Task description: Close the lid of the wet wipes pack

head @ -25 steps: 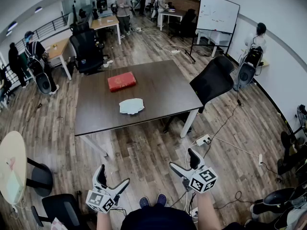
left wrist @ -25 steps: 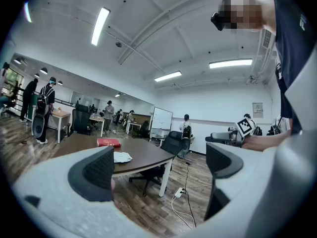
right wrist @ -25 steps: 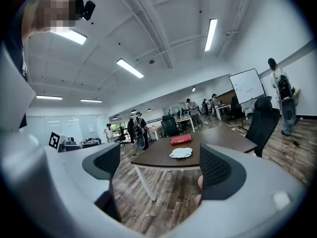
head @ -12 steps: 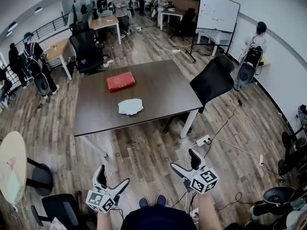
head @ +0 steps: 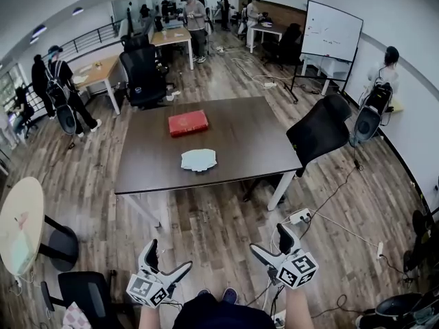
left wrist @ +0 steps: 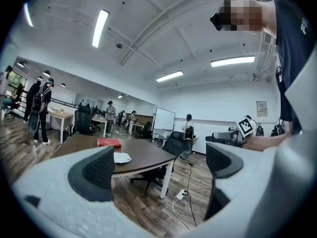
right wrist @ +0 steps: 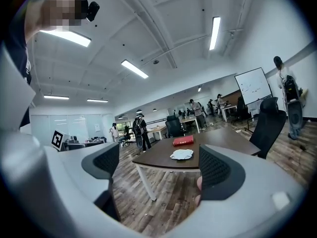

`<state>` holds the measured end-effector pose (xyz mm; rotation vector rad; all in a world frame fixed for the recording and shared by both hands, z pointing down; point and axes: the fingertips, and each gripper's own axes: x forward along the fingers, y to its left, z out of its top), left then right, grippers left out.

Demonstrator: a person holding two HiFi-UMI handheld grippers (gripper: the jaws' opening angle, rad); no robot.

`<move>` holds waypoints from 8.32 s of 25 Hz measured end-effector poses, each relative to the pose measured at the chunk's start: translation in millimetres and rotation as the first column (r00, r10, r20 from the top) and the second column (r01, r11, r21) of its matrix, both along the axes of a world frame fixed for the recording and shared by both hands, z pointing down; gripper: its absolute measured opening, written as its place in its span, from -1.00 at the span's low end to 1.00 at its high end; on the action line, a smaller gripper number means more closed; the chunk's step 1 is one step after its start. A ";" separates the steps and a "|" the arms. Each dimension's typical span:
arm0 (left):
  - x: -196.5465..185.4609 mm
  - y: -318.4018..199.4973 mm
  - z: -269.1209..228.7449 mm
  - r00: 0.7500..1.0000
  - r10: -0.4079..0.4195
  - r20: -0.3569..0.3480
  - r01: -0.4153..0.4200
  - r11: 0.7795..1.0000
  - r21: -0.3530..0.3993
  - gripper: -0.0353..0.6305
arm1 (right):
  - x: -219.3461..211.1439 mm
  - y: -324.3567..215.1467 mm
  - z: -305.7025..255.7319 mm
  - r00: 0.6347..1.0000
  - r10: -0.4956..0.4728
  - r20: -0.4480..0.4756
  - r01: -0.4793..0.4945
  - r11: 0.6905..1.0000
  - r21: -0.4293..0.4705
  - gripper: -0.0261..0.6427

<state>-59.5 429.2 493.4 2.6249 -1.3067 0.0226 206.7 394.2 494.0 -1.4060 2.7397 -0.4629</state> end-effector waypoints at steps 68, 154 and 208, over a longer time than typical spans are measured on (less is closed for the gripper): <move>-92.5 -402.7 18.7 0.996 0.090 0.009 -0.090 0.996 0.006 0.80 | -121.9 -388.6 3.0 0.996 -0.006 -0.085 0.008 1.000 0.021 0.51; -39.0 -623.5 327.0 0.339 0.673 0.657 -0.472 0.726 -0.500 0.69 | -163.6 -556.4 100.9 0.958 -0.245 -0.148 0.229 0.966 -0.116 0.48; -17.4 -633.5 390.1 0.230 0.746 0.625 -0.487 0.644 -0.589 0.34 | -219.6 -551.4 262.5 0.713 -0.489 -0.503 0.348 0.869 -0.352 0.40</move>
